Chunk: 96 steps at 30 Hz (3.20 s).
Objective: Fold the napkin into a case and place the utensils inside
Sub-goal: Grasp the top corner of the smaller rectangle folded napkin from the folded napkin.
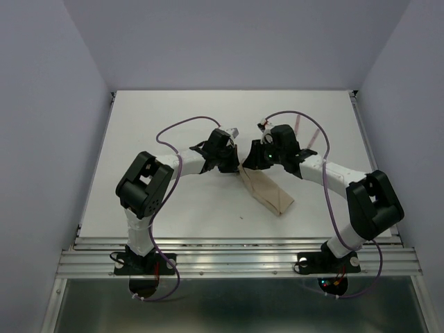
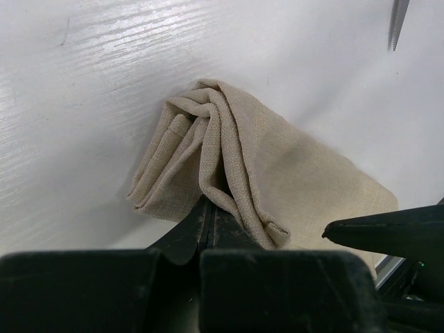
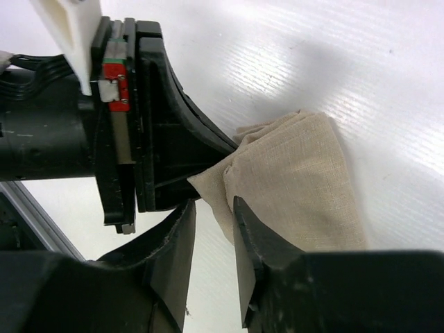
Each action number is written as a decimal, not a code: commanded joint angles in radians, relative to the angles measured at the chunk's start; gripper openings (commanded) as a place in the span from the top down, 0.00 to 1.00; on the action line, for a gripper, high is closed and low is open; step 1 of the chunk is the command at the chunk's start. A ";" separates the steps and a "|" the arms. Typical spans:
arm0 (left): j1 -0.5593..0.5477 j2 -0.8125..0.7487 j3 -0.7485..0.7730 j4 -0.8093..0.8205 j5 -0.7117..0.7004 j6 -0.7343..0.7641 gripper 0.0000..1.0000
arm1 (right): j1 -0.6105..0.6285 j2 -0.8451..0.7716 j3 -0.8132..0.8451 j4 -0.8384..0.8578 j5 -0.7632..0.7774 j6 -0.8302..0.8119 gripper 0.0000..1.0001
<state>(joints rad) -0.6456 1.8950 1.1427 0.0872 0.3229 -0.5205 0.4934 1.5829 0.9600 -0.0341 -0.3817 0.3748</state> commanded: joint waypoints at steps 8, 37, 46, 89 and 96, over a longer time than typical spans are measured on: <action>0.003 -0.016 0.012 0.025 0.018 0.019 1.00 | 0.011 0.011 0.019 0.045 -0.042 -0.109 0.53; 0.003 -0.031 0.012 0.017 0.021 0.016 1.00 | 0.050 0.022 0.006 0.037 0.168 -0.119 0.99; 0.003 -0.034 0.012 0.016 0.028 0.023 1.00 | 0.050 -0.031 0.034 -0.061 0.291 -0.139 0.99; 0.060 -0.086 -0.054 0.104 0.136 -0.019 1.00 | 0.088 0.391 0.204 -0.234 0.299 -0.086 0.99; 0.101 -0.093 -0.113 0.207 0.226 -0.068 1.00 | 0.088 0.350 0.201 -0.260 0.333 -0.108 0.99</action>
<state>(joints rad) -0.5632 1.8725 1.0534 0.1856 0.4534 -0.5533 0.5724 1.9060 1.1885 -0.2031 -0.1619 0.3023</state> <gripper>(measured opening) 0.018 0.023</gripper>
